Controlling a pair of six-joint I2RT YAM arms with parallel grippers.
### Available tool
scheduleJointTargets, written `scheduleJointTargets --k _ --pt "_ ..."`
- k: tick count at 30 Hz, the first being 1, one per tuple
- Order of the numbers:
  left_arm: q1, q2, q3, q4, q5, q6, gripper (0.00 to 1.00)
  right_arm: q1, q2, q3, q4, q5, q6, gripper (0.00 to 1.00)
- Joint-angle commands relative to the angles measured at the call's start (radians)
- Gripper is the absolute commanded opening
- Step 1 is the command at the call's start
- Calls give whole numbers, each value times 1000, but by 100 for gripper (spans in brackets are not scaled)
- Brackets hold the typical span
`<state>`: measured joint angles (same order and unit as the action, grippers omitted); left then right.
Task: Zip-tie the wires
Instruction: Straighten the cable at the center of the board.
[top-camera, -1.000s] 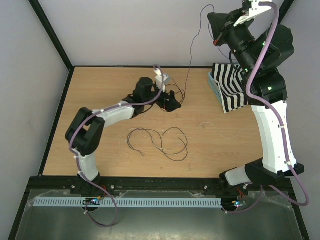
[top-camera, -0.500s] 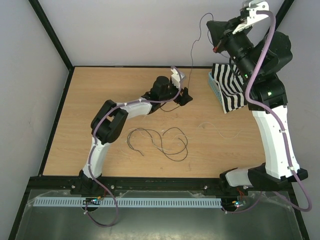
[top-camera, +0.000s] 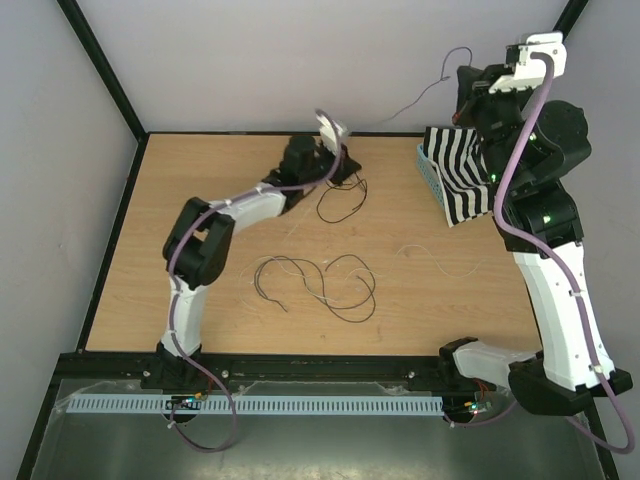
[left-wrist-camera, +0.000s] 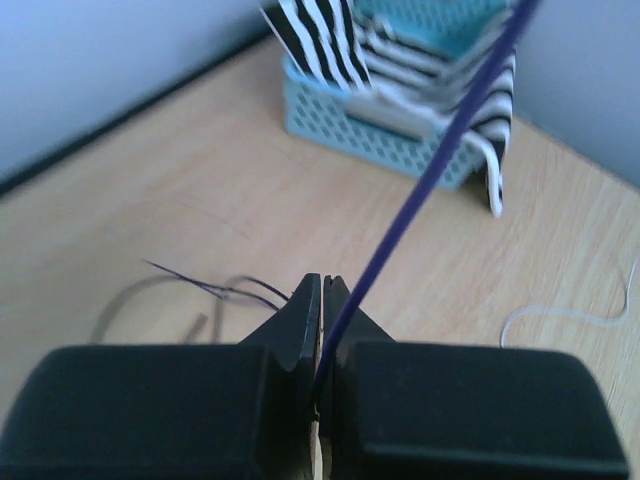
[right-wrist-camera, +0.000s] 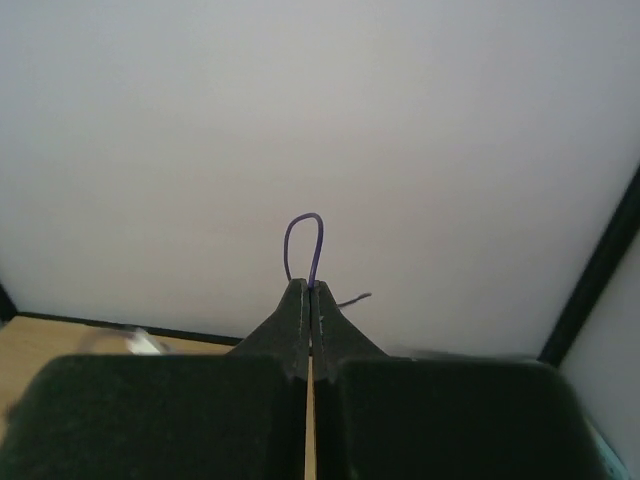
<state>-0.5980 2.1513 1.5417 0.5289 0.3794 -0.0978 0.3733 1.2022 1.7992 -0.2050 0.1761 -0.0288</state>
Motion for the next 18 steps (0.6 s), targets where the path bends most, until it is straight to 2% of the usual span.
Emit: scheduleJointTargets --k 1,6,9,12,14,18 --pt "91 -153 106 52 76 -70 0 -3 -63 -81 46 127 -3 0" --pt "146 -191 248 37 137 -134 0 -2 -88 -149 52 124 6 0" --pt "178 -237 242 33 184 -167 0 -3 -93 -176 51 159 -7 0" --pt "211 -366 84 33 175 -116 0 -2 -101 -232 52 260 -22 0" --pt "227 -482 -66 26 107 -51 1 -2 -111 -274 51 269 -20 0" --pt "264 -693 -299 -94 31 44 2 -3 -130 -350 49 122 2 0"
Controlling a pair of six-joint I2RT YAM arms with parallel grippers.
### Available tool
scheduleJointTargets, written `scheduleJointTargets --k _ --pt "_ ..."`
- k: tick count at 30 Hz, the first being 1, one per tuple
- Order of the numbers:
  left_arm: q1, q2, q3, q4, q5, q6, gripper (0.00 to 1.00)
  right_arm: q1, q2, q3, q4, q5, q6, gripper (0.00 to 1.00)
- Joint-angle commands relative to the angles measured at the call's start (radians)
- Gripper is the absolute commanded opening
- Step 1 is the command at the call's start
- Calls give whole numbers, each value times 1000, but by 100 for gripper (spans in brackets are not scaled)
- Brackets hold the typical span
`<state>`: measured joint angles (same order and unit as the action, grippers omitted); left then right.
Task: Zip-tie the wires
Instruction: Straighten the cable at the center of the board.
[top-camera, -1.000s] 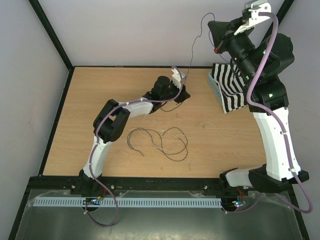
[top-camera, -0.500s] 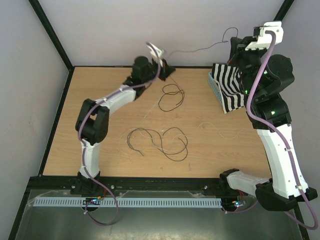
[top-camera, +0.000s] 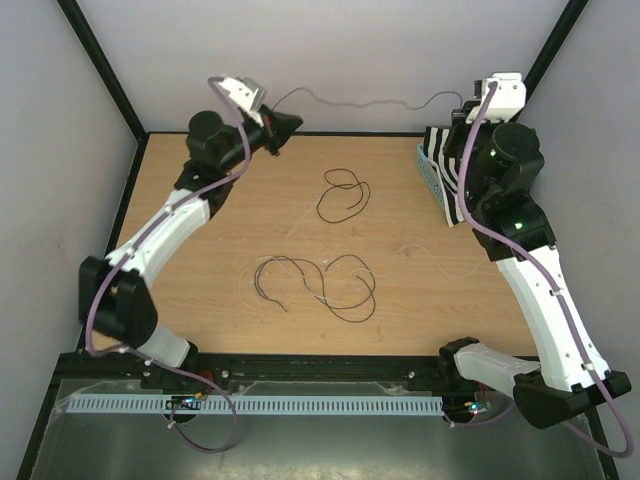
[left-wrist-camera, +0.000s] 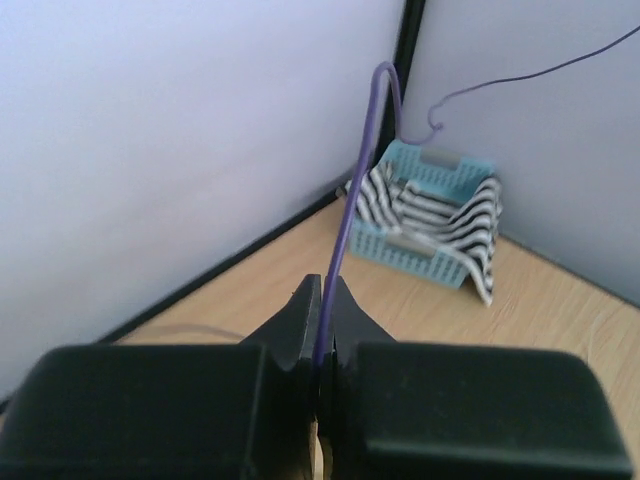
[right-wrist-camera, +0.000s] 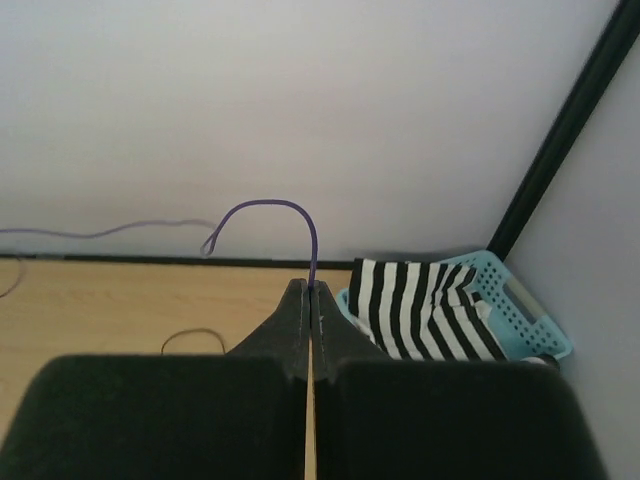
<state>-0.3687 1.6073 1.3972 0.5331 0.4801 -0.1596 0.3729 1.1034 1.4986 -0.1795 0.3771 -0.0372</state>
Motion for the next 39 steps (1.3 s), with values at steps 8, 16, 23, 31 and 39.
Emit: scheduleJointTargets --k 8,16,23,31,39 --pt "32 -511 -354 -570 -391 126 0 -2 -70 -209 -57 -556 141 0" --pt "-69 -531 -330 -917 -715 90 0 9 -87 -441 -92 -644 200 0" --pt "-87 -576 -453 -938 -720 40 0 8 -109 -552 -136 -524 185 0" --pt "-176 -511 -510 -937 -668 -39 0 9 -111 -550 -239 -260 134 0" --pt "-212 -458 -519 -929 -673 -58 13 8 -95 -561 -263 -147 128 0"
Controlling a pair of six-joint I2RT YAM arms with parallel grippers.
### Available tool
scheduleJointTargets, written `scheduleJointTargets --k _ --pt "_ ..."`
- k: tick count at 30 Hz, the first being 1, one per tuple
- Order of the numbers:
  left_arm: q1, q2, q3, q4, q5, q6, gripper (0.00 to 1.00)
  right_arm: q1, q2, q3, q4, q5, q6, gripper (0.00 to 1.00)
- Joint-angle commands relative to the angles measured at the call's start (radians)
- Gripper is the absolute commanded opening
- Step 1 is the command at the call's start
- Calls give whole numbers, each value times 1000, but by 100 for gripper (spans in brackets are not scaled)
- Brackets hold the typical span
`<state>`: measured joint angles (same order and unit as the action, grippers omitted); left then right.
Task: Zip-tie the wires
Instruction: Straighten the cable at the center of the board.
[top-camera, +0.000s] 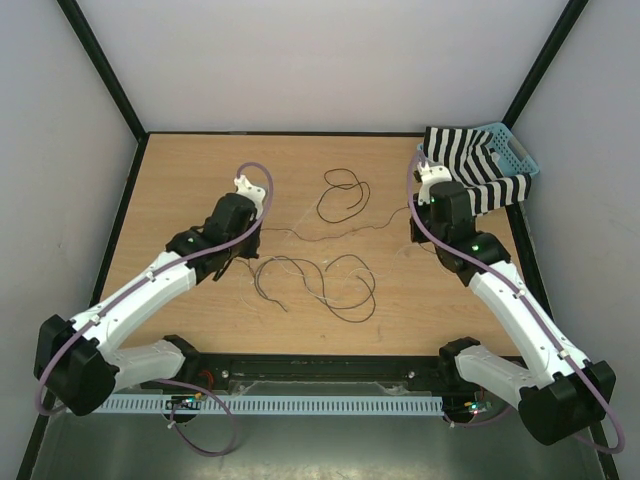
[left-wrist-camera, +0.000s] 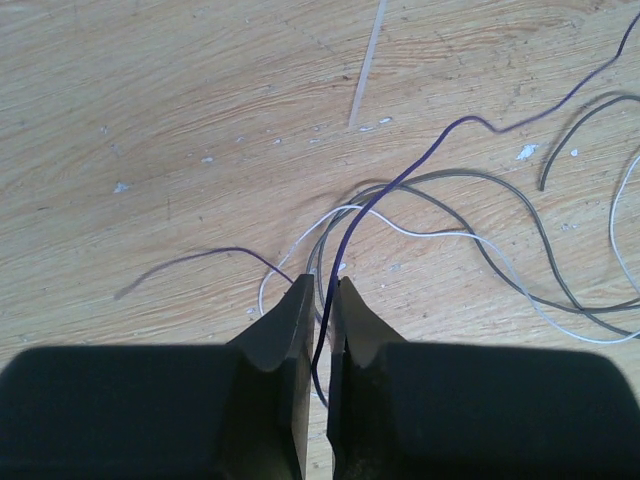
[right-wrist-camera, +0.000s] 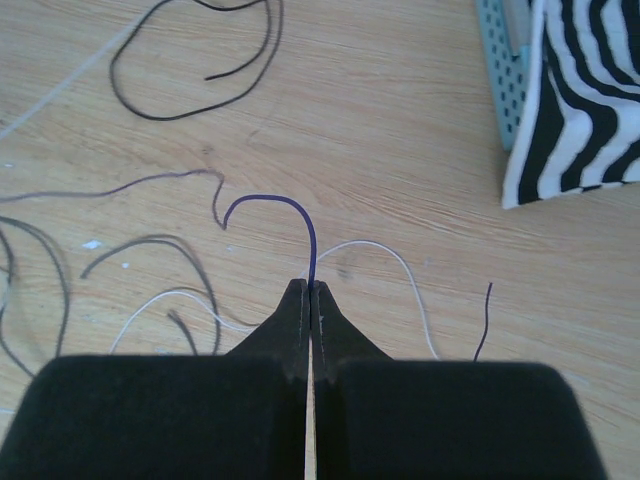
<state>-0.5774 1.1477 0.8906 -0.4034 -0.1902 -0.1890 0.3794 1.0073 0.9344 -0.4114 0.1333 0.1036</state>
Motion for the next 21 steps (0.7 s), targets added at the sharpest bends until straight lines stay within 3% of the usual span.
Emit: scheduleJointTargets --k 1,15,19,21 --pt "-3 2 -20 13 0 -36 15 2 2 -7 -32 116 -14 0" --pt "-25 112 -119 69 77 -120 27 2 56 -113 -17 139 -10 0" --pt "-27 110 -134 68 80 -129 39 1 69 -118 -16 160 -7 1" --pt "-27 104 -140 66 69 -128 46 0 73 -121 -17 171 -3 10"
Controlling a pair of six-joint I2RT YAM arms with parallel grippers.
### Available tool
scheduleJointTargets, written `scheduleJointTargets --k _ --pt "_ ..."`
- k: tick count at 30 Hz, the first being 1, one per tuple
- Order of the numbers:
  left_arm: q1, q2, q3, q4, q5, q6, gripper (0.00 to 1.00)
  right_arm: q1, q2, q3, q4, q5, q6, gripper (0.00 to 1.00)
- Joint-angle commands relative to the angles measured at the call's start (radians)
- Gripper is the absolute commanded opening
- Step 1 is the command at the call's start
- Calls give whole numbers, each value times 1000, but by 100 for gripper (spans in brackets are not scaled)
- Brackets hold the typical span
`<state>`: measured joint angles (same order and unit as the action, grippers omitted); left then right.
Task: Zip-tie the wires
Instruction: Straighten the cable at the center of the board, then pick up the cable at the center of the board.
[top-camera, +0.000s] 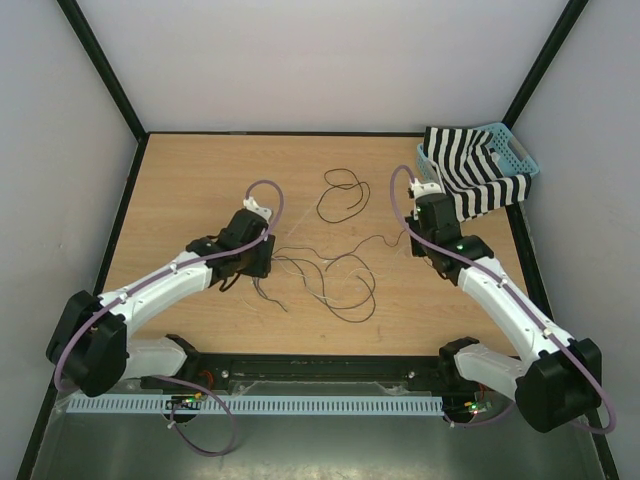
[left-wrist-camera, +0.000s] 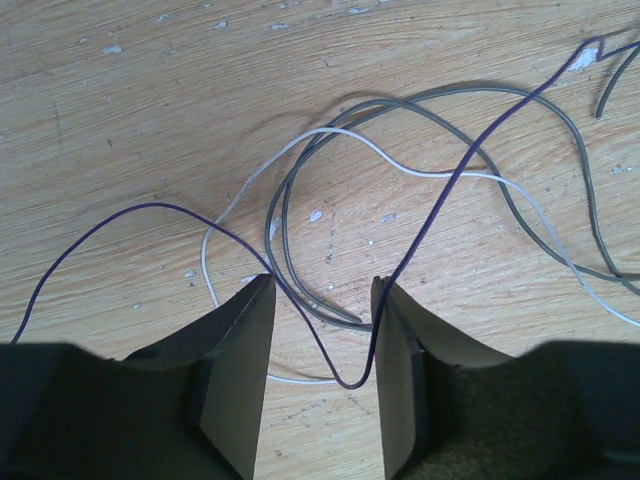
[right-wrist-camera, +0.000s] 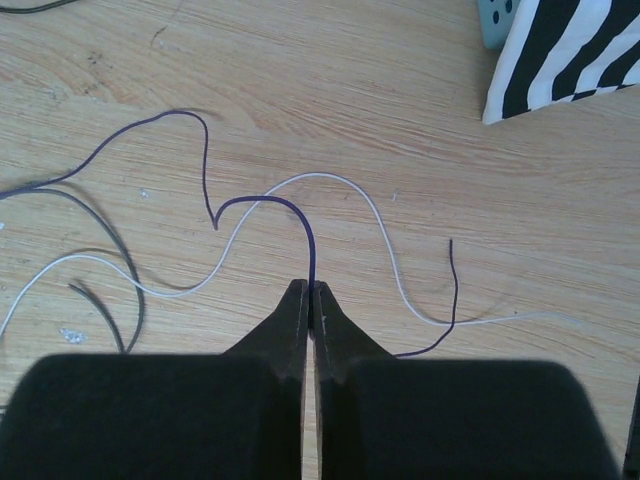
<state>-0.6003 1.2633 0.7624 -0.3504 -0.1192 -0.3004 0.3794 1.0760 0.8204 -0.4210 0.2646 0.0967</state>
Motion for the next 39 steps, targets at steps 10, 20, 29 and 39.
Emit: scheduleJointTargets --k 10,20,29,39 --pt "45 -152 34 -18 -27 37 80 -8 24 7 -8 84 -3 45" --pt "58 -287 87 -14 -2 69 99 -9 31 55 36 -125 25 56" --pt "134 -345 236 157 58 37 99 -7 178 114 338 -341 160 72" --pt "145 -427 181 250 170 61 99 -8 659 459 386 -209 163 78"
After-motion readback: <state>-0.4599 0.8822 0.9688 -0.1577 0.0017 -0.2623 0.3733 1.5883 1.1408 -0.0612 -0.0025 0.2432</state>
